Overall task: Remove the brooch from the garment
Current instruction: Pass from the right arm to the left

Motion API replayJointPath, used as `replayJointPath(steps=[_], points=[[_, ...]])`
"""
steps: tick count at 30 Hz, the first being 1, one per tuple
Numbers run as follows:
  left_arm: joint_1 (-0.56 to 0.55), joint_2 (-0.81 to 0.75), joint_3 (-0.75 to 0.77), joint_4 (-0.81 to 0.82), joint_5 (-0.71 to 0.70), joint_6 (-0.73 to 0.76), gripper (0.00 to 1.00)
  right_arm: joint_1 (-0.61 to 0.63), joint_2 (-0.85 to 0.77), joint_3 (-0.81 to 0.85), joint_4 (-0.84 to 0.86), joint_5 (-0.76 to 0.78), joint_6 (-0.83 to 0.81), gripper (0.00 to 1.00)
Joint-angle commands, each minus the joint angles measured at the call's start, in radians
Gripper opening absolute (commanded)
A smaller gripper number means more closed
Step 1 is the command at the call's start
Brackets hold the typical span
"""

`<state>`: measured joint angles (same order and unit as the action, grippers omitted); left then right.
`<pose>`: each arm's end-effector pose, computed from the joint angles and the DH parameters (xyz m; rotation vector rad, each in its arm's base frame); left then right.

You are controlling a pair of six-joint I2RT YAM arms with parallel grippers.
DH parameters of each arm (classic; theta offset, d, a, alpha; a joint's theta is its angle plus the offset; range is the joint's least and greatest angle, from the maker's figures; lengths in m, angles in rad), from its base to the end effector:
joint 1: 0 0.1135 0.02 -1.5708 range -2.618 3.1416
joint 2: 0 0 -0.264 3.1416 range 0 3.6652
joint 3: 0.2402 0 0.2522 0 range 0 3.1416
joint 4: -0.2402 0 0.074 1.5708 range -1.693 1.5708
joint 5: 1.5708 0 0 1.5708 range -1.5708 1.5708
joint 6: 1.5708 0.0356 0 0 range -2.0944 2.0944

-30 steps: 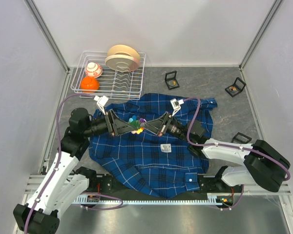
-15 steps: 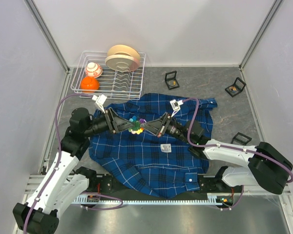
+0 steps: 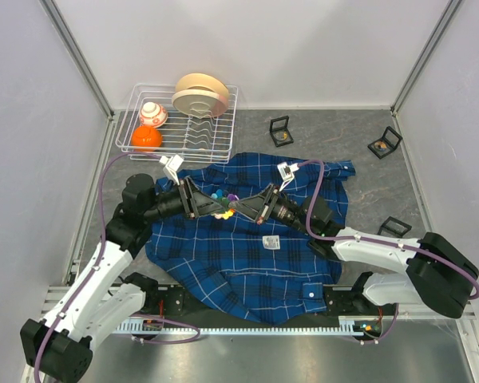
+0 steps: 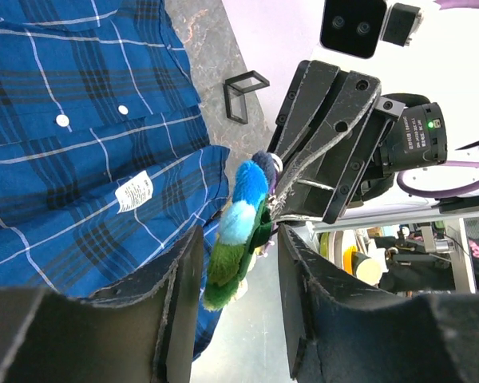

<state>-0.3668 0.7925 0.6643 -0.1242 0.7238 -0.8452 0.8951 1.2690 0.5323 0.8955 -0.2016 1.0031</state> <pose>0.1621 -0.0876 0.3045 0.0938 2.0314 -1.4684 0.1638 0.2157 0.2627 -0.1059 1.6503 1.6625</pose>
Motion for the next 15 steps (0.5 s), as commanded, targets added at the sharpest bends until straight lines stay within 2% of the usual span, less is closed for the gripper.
replayJointPath(steps=[1, 6, 7, 8, 13, 15], points=[[-0.006, 0.011, 0.012, 0.041, -0.018, -0.015, 0.46, 0.01, -0.026, 0.043, 0.013, 0.013, -0.021, 0.0], [-0.006, 0.011, 0.009, 0.044, -0.017, -0.015, 0.35, 0.01, -0.039, 0.04, 0.003, 0.014, -0.024, 0.0], [-0.006, 0.011, 0.009, 0.044, -0.015, -0.014, 0.29, 0.01, -0.04, 0.04, 0.005, 0.011, -0.026, 0.0], [-0.006, 0.013, 0.006, 0.041, -0.012, -0.017, 0.18, 0.01, -0.042, 0.04, 0.005, 0.011, -0.026, 0.0], [-0.006, -0.009, -0.011, 0.038, -0.006, -0.011, 0.07, 0.005, -0.045, 0.032, -0.006, -0.015, -0.03, 0.0], [-0.006, -0.015, -0.015, 0.044, 0.005, -0.011, 0.04, -0.007, -0.045, 0.046, -0.016, -0.05, -0.038, 0.06]])
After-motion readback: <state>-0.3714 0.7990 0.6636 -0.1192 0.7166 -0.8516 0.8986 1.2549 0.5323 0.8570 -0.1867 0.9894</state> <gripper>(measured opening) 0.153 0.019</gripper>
